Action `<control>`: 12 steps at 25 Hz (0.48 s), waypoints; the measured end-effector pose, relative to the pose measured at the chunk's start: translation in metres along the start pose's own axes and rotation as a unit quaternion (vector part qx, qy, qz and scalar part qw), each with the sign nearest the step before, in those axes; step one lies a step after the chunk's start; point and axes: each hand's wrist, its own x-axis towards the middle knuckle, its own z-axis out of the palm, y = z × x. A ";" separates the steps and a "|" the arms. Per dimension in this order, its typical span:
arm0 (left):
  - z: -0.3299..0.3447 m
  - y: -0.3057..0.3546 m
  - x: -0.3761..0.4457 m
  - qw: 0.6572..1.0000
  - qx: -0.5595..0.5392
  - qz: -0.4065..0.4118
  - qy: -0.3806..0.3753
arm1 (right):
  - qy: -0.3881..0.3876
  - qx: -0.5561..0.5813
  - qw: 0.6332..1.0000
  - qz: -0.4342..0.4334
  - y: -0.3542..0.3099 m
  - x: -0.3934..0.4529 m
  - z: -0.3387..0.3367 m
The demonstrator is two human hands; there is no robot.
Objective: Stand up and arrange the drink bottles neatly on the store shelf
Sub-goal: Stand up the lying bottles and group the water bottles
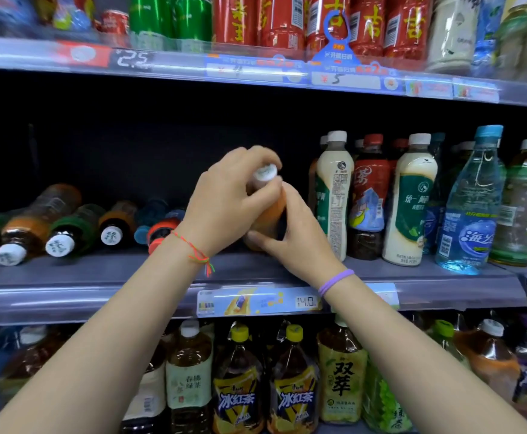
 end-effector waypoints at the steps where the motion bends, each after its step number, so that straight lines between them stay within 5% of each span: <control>1: -0.005 0.002 0.003 0.999 -0.031 0.017 0.030 | 0.018 0.028 0.999 0.011 -0.005 0.000 0.001; 5: -0.008 -0.032 0.014 0.982 -0.134 -0.115 0.059 | 0.102 -0.029 0.994 -0.014 -0.019 0.002 -0.001; 8: 0.016 -0.066 -0.001 0.974 0.101 -0.154 -0.132 | 0.143 -0.083 0.986 0.022 -0.017 0.012 -0.006; 10: 0.036 -0.072 -0.017 0.923 0.252 -0.136 -0.257 | 0.148 -0.138 0.978 0.056 -0.015 0.019 -0.013; 12: 0.046 -0.076 -0.027 0.879 0.347 -0.126 -0.302 | 0.176 -0.247 0.952 0.042 -0.013 0.020 -0.017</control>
